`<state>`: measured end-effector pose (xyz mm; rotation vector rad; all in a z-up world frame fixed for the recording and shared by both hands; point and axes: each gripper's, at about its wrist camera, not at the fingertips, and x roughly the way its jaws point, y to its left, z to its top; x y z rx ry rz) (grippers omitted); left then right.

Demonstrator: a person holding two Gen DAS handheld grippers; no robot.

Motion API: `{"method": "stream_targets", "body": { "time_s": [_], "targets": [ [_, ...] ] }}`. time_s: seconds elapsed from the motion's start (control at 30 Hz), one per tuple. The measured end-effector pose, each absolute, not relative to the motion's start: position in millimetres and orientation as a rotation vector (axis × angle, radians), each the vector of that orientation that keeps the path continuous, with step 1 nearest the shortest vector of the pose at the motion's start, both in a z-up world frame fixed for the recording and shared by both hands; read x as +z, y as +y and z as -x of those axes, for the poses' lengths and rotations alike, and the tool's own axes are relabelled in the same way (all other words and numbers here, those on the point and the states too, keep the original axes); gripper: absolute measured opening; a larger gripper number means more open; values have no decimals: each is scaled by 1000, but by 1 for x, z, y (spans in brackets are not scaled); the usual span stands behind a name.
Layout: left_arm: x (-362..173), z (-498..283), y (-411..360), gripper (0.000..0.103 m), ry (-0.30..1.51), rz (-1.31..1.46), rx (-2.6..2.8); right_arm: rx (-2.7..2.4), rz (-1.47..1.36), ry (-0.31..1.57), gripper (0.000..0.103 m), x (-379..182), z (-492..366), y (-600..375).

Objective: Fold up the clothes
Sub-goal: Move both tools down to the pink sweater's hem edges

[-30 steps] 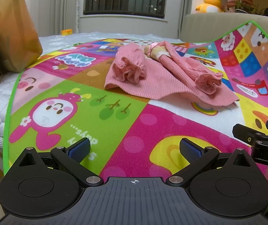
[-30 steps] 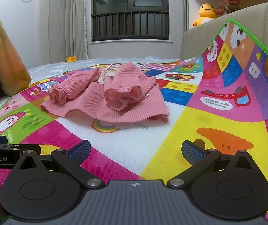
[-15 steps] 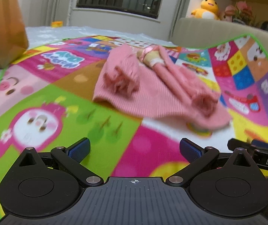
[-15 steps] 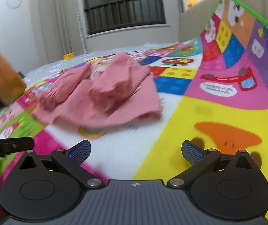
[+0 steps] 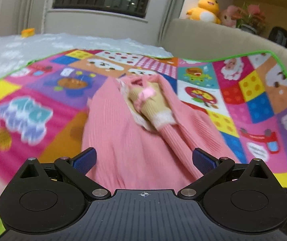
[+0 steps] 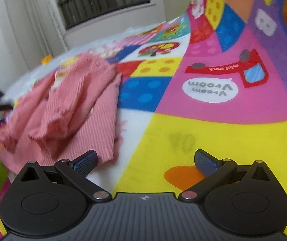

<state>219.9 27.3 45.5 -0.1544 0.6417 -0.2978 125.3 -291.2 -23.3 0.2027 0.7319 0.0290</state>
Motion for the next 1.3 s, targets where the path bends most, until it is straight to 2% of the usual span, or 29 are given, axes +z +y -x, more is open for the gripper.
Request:
{"method": "stream_targets", "body": {
  "time_s": [0.13, 0.27, 0.37, 0.53, 0.57, 0.63, 0.83, 1.17, 1.3],
  "targets": [
    [41, -267, 37, 103, 675, 187, -301, 74, -60, 808, 103, -15, -137, -279],
    [39, -291, 56, 103, 658, 249, -329, 126, -158, 680, 103, 14, -162, -285],
    [37, -309, 64, 103, 649, 264, -340, 156, -172, 591, 103, 30, -213, -277],
    [22, -343, 60, 103, 706, 295, -416, 220, -232, 611, 102, 16, -318, -255],
    [18, -349, 59, 103, 718, 298, -430, 226, -232, 622, 100, 11, -334, -249],
    [9, -356, 56, 103, 741, 303, -461, 250, -223, 662, 82, -2, -354, -239],
    [-8, -339, 52, 103, 754, 322, -531, 356, -188, 692, 72, -19, -343, -224],
    [-2, -232, 45, 103, 830, 341, -636, 439, -84, 716, 72, -12, -240, -232],
    [1, -193, 39, 103, 824, 232, -572, 389, 13, 667, 93, -6, -191, -238]
  ]
}}
